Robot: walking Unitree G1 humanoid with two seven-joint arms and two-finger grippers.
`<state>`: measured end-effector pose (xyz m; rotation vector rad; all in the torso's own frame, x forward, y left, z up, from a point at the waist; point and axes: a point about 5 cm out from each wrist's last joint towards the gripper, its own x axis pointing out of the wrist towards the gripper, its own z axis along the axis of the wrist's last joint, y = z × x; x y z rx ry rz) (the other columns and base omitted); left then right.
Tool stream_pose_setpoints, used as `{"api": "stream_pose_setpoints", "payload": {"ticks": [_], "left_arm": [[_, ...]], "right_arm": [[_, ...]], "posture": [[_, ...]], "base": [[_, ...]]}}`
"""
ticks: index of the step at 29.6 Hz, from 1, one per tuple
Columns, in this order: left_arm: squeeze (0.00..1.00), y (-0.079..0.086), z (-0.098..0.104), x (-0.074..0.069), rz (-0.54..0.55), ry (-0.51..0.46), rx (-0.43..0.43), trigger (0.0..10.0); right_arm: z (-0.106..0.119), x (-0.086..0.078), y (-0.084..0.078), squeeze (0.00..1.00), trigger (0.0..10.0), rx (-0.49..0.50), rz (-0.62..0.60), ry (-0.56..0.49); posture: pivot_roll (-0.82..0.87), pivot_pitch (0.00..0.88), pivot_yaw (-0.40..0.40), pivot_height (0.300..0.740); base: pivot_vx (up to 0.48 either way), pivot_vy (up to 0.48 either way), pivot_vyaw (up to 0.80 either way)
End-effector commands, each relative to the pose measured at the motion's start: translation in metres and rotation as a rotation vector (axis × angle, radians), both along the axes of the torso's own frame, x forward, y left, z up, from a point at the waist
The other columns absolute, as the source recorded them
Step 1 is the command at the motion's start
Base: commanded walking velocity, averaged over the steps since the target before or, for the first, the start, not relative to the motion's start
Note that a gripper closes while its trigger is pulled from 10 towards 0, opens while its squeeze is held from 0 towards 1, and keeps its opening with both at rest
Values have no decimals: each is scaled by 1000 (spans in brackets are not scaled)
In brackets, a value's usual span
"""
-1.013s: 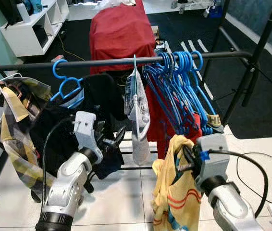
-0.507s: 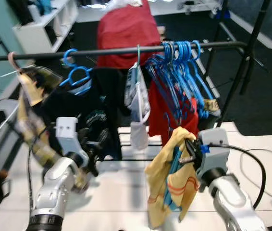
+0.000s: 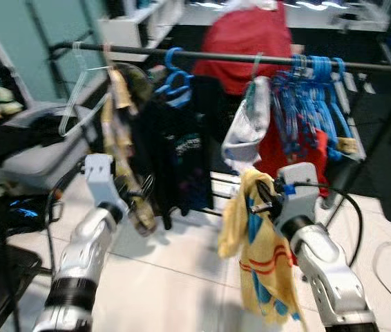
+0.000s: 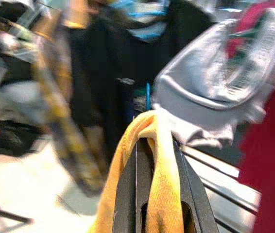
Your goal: Hang hanger
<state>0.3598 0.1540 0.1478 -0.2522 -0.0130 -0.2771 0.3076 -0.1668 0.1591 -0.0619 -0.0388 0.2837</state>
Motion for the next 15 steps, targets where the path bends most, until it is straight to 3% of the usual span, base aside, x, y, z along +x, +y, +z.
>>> {"api": "stream_pose_setpoints", "payload": {"ticks": [1, 4, 6, 7, 9, 13, 15], "left_arm": [[0, -1, -12, 1, -4, 51, -4, 10000], [0, -6, -18, 6, -19, 110, 74, 10000], [0, -6, -18, 6, -19, 110, 74, 10000], [0, -10, -22, 7, -28, 147, 130, 10000], [0, -10, -22, 7, -28, 147, 130, 10000], [0, -16, -32, 10, -57, 221, 260, 10000], [0, -16, -32, 10, -57, 221, 260, 10000]], "right_arm": [[3, 5, 0, 0, 10000, 33, 17, -27], [1, 15, 6, 0, 10000, 44, 38, -13], [1, 15, 6, 0, 10000, 44, 38, -13], [0, 20, 10, 0, 10000, 37, 51, -9], [0, 20, 10, 0, 10000, 37, 51, -9], [-6, 29, 25, 0, 10000, 13, 132, 7], [-6, 29, 25, 0, 10000, 13, 132, 7]], "posture": [[-80, 81, 26, 740], [-74, 76, 24, 740], [-74, 76, 24, 740], [-65, 70, 21, 740], [-65, 70, 21, 740], [-47, 71, 12, 740], [-47, 71, 12, 740]], "base": [[0, 0, 788], [0, 0, 788], [0, 0, 788], [0, 0, 781], [0, 0, 781], [0, 0, 786], [0, 0, 781]]}}
